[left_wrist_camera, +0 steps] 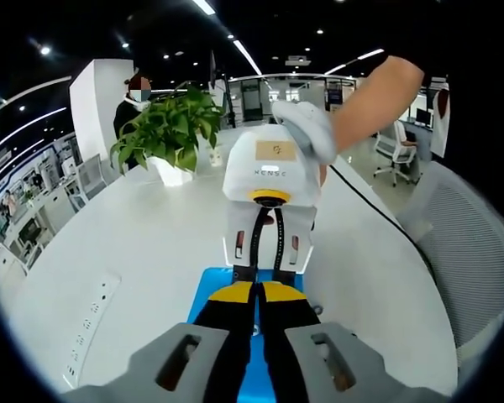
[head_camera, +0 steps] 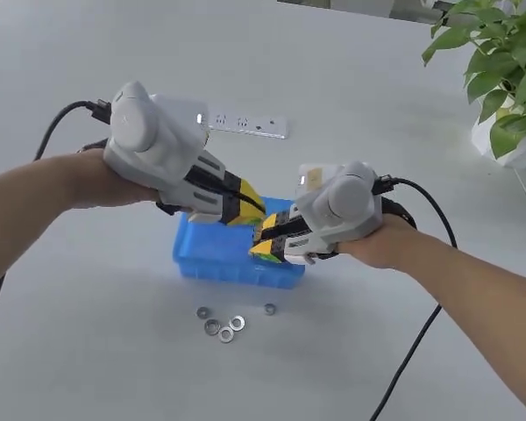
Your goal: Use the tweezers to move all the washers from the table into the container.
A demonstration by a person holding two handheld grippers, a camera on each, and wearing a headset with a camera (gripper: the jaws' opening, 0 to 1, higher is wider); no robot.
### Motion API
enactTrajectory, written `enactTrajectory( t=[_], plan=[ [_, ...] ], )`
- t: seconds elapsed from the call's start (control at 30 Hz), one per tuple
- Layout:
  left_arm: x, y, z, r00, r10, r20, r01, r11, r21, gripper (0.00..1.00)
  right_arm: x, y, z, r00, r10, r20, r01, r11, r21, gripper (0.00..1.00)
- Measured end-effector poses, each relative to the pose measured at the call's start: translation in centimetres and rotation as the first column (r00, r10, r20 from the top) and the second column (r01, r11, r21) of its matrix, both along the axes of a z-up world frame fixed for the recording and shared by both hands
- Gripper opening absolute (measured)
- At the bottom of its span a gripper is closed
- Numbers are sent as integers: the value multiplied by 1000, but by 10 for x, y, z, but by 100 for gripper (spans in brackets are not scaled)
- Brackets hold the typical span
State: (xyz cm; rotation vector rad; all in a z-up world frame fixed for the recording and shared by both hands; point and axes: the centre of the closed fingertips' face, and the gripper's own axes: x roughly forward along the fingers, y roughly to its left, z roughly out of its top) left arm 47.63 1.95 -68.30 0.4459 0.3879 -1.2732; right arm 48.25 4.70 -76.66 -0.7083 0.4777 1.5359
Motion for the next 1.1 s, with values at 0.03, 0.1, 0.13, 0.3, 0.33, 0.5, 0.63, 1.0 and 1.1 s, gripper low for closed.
enactTrajectory(
  t=[0.03, 0.1, 0.13, 0.3, 0.33, 0.5, 0.63, 1.0, 1.1],
  plan=[
    [0, 0, 2, 1000, 6, -5, -6, 1000, -1, 5, 0, 0, 1, 1000, -1, 3, 1, 1000, 0, 13],
    [-1, 0, 5, 1000, 8, -6, -8, 1000, -3, 5, 0, -1, 3, 1000, -3, 9, 3, 1000, 1, 13],
    [-1, 1, 7, 1000, 10, -5, -10, 1000, -1, 5, 0, -2, 5, 1000, -9, 11, 9, 1000, 4, 14],
    [-2, 3, 14, 1000, 24, -6, -24, 1000, -1, 5, -2, -6, 13, 1000, -25, 18, 25, 1000, 11, 18],
    [-3, 3, 16, 1000, 27, -6, -27, 1000, 0, 5, -2, -6, 15, 999, -28, 19, 28, 1000, 14, 19],
    [-7, 4, 27, 999, 44, -4, -44, 999, -4, 5, -4, -10, 26, 998, -54, 25, 53, 998, 33, 24],
    [-11, 6, 34, 998, 59, -2, -59, 998, -3, 5, -6, -14, 35, 996, -80, 25, 79, 996, 48, 27],
    [-28, 13, 50, 997, 81, 7, -81, 997, 5, 5, -14, -32, 49, 986, -165, 17, 163, 984, 71, 37],
    [-33, 14, 53, 997, 78, 11, -78, 997, 9, 5, -17, -37, 51, 983, -181, 13, 180, 981, 71, 41]
  ],
)
